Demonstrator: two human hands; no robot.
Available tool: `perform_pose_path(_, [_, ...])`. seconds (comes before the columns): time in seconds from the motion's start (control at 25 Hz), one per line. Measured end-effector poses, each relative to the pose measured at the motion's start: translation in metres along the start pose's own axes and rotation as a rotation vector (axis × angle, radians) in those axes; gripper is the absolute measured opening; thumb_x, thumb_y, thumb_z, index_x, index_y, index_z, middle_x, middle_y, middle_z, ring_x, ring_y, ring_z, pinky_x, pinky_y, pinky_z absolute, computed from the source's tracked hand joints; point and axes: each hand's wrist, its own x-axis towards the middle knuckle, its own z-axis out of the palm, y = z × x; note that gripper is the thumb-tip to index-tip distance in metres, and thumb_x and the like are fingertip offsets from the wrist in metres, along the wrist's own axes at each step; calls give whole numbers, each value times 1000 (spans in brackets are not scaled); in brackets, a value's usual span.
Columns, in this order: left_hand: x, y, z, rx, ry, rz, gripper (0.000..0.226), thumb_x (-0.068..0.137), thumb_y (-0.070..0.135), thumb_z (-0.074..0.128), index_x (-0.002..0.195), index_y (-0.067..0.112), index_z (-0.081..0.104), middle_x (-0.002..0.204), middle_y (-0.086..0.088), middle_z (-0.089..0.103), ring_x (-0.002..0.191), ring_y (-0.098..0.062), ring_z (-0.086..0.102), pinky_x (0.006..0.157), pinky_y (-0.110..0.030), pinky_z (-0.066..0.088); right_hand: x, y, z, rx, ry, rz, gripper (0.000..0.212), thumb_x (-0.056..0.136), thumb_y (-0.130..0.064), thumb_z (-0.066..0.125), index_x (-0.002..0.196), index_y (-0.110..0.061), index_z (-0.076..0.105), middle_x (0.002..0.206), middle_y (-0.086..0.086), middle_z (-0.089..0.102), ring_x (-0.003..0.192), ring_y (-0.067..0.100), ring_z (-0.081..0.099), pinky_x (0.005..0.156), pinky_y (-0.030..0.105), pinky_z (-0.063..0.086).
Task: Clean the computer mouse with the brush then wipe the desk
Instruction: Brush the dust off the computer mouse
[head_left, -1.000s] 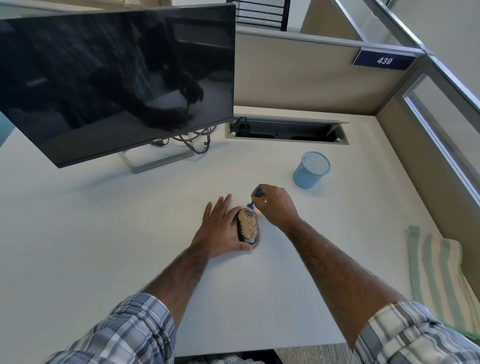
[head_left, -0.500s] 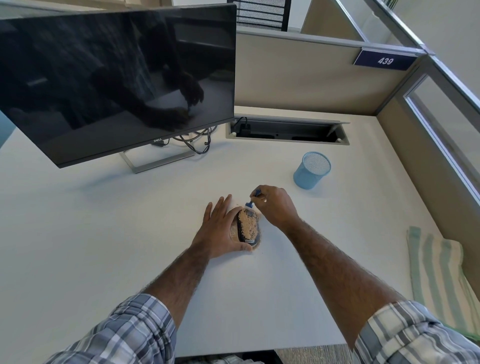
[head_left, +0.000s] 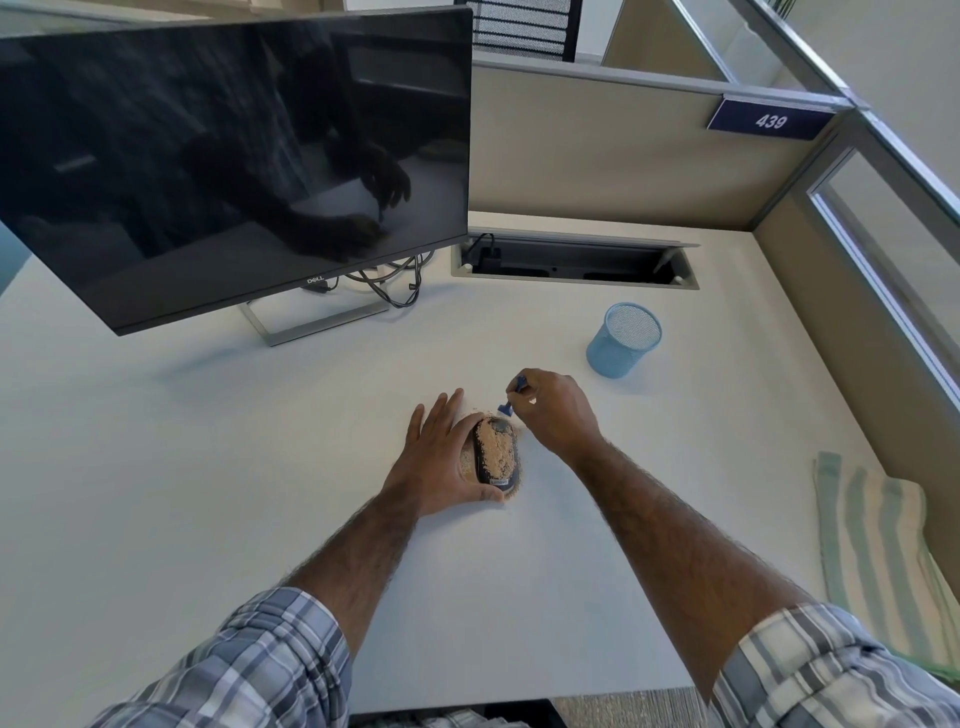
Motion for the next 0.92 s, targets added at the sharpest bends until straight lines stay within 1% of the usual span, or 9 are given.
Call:
perform_pose_path(0.16, [-1,0,0,-3,1,3,124,58,94,62,158,32,22,172,1,-12,156,-14,-21,126,-47,-12,0,0,-1,-21,8,-2,11,88,-19,60,90,-17,70,83,0,74,79,24,66,72,39,57])
perform_pose_path(0.32, [0,0,0,-5,-3,1,125,58,94,62,158,32,21,172,1,-13,155,-15,-22,126,-48,-12,-1,0,0,-24,-9,-15,10,87,-19,60,87,-15,68,80,0,73,75,25,66,73,43,58])
perform_pose_path(0.52, [-1,0,1,-3,3,5,124,58,94,62,158,31,22,172,1,-13,156,-15,-21,126,-48,-11,-1,1,-4,-6,5,-17,8,86,-18,62,86,-16,69,79,-2,72,75,23,66,73,41,58])
perform_pose_path(0.64, [-1,-1,1,4,5,8,124,58,94,61,158,31,22,172,0,-12,156,-16,-20,126,-49,-11,-1,1,-3,-3,2,-17,9,87,-18,61,88,-16,70,80,-3,74,76,23,67,77,42,57])
perform_pose_path(0.8, [0,-1,1,10,4,7,124,59,95,61,158,31,22,172,0,-12,156,-16,-20,126,-49,-10,-2,-1,-2,16,-13,-41,9,86,-18,62,87,-16,70,80,-3,74,75,22,67,75,43,58])
perform_pose_path(0.92, [-1,0,1,4,9,10,124,59,94,62,158,31,22,172,0,-11,156,-17,-19,126,-49,-10,0,-3,-2,-30,-1,-55,10,88,-20,62,90,-17,71,83,-4,74,77,22,67,80,43,57])
